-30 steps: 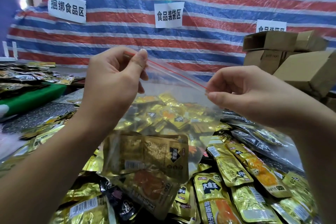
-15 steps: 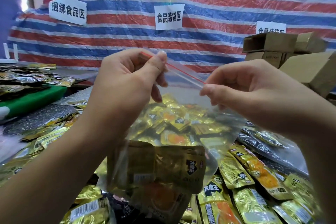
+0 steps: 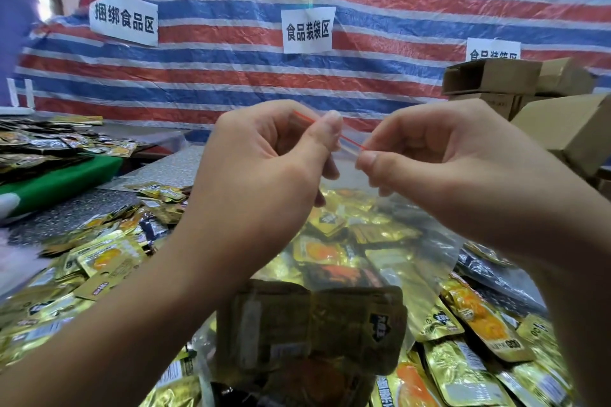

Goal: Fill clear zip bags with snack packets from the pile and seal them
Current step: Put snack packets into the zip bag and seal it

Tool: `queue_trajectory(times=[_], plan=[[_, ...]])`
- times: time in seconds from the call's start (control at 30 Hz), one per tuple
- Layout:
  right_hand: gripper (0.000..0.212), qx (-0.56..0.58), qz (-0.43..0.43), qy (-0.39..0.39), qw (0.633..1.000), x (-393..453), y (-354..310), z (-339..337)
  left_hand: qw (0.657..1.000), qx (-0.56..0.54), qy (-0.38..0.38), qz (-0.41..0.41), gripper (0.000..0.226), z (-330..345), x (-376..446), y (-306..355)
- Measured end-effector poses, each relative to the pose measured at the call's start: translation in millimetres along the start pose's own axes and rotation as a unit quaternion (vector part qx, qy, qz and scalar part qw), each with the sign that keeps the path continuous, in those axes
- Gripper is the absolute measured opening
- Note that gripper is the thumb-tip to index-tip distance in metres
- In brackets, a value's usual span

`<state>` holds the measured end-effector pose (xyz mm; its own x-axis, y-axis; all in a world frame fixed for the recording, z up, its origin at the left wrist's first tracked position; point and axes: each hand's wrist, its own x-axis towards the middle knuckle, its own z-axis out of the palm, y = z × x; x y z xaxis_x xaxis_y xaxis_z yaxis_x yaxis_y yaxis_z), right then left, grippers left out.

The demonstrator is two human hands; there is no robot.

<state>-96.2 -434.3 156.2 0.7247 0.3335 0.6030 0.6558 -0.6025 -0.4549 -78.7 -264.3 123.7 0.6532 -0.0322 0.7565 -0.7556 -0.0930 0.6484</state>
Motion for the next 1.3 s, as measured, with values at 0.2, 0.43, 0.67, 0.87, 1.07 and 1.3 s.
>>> queue_trajectory(times=[0.2,0.43,0.67,0.87,1.07,1.3], plan=[[0.019,-0.011,0.016,0.0,1.0,0,2,1,1.0,0.017,0.006,0.004,0.027,0,0,-2],[0.018,-0.002,0.022,0.007,1.0,0,1,5,1.0,0.012,0.005,0.006,0.027,0,1,-4],[0.02,0.002,0.021,0.003,1.0,1,3,5,1.0,0.012,0.0,0.008,0.025,2,0,-4],[0.01,0.025,0.025,-0.006,0.999,4,7,3,1.0,0.018,-0.005,0.011,0.026,1,0,-3],[0.03,0.06,0.037,-0.026,0.997,5,9,-2,0.999,0.022,-0.015,0.019,0.025,0,1,-4],[0.031,0.06,0.062,-0.064,0.994,5,10,-5,0.999,0.029,-0.002,0.022,0.026,-2,3,-7]])
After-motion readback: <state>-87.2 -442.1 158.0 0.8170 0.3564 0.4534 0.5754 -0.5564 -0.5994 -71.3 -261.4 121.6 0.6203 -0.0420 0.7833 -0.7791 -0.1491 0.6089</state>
